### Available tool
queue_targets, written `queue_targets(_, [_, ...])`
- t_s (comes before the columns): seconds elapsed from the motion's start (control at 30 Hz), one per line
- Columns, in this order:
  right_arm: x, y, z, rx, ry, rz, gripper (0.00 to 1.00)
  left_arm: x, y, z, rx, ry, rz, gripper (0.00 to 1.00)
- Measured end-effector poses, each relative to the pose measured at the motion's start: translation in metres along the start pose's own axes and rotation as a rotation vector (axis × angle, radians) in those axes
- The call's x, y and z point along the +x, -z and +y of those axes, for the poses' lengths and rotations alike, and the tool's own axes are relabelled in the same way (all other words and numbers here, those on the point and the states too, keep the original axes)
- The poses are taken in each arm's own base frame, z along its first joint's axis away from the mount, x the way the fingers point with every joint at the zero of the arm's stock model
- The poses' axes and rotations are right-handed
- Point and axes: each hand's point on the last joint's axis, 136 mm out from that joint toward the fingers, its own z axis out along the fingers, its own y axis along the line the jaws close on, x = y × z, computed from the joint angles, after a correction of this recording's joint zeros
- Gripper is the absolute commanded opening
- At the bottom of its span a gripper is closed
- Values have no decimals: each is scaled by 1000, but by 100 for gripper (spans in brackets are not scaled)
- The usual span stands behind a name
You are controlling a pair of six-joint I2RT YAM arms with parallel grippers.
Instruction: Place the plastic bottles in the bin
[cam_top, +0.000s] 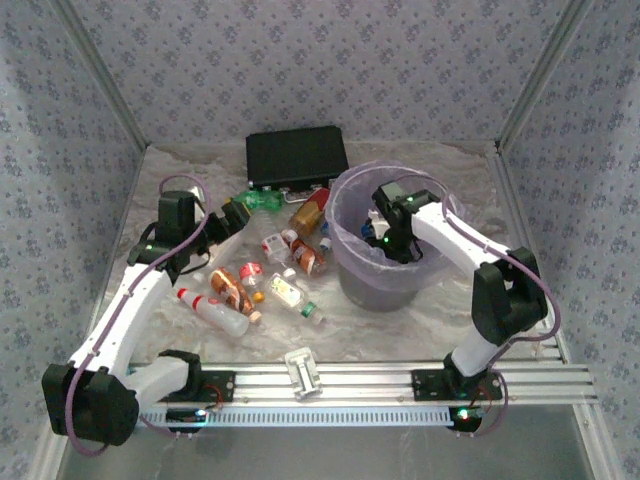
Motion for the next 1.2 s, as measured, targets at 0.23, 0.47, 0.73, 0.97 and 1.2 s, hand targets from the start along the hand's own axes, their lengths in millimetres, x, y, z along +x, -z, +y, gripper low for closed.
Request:
queue_targets(0.23, [-2,-6,0,-4,-12,-5,78,2,-1,2,-5,2,6,100])
queue_targets(0.47, [1,-5,0,25,-7,1,85,5,-3,5,-11,4,12,100])
queue_targets(0.73, [-7,41,11,64,29,-93,87,17,0,16,-65,19,68,100])
queue_targets(0.97, [-7,111,22,68,54,-234,89,36,18,34,-192,75,166,100])
queue_targets(1.2, [-16,169,23,38,70,-365,92,72,45,56,-315,230,261,100])
